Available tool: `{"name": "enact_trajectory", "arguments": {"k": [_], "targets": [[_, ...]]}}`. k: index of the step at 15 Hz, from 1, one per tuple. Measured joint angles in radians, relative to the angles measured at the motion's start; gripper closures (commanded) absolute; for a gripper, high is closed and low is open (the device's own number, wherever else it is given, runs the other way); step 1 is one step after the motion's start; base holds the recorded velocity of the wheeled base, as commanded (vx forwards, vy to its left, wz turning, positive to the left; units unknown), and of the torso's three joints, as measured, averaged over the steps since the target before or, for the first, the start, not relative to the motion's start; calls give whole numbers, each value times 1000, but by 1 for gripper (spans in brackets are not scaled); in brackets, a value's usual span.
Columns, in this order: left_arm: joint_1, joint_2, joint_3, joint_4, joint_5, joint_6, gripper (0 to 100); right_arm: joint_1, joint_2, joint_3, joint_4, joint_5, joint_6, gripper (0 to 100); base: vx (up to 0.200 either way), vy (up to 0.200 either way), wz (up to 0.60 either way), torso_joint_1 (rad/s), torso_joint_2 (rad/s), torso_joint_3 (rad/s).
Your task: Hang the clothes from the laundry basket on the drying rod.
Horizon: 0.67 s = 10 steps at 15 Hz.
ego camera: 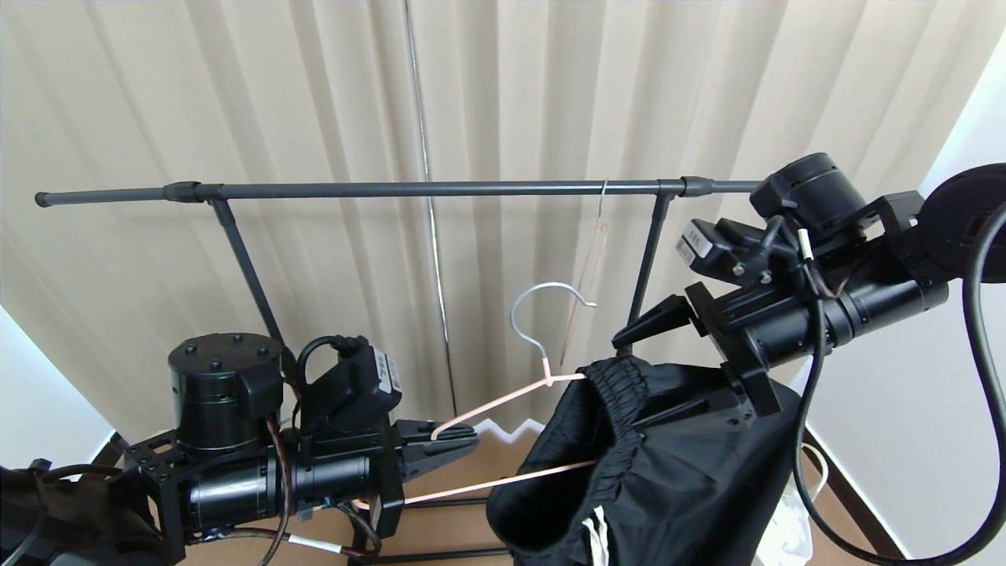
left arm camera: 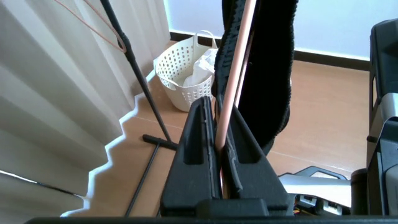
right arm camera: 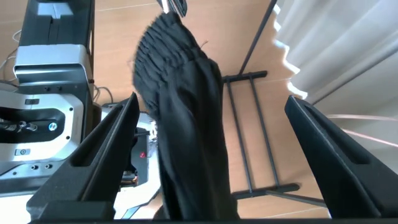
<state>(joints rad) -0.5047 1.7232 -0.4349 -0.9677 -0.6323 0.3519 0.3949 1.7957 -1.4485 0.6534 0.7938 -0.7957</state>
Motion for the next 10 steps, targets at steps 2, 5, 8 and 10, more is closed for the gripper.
{"name": "enact_trajectory", "arguments": {"k": [2, 5, 8, 10], "targets": [[-2, 0, 0, 0, 0, 0, 100, 21, 8, 0, 0, -37, 1, 0, 0, 0, 0, 0, 0, 0], [-3, 0, 0, -12, 2, -1, 100, 34, 15, -11, 0, -63, 12, 0, 0, 0, 0, 0, 0, 0], [-4, 0, 0, -27, 2, -5, 100, 45, 17, -16, 0, -108, 19, 0, 0, 0, 0, 0, 0, 0], [-3, 1, 2, -27, 2, -4, 100, 50, 18, -17, 0, -115, 19, 0, 0, 0, 0, 0, 0, 0]]}}
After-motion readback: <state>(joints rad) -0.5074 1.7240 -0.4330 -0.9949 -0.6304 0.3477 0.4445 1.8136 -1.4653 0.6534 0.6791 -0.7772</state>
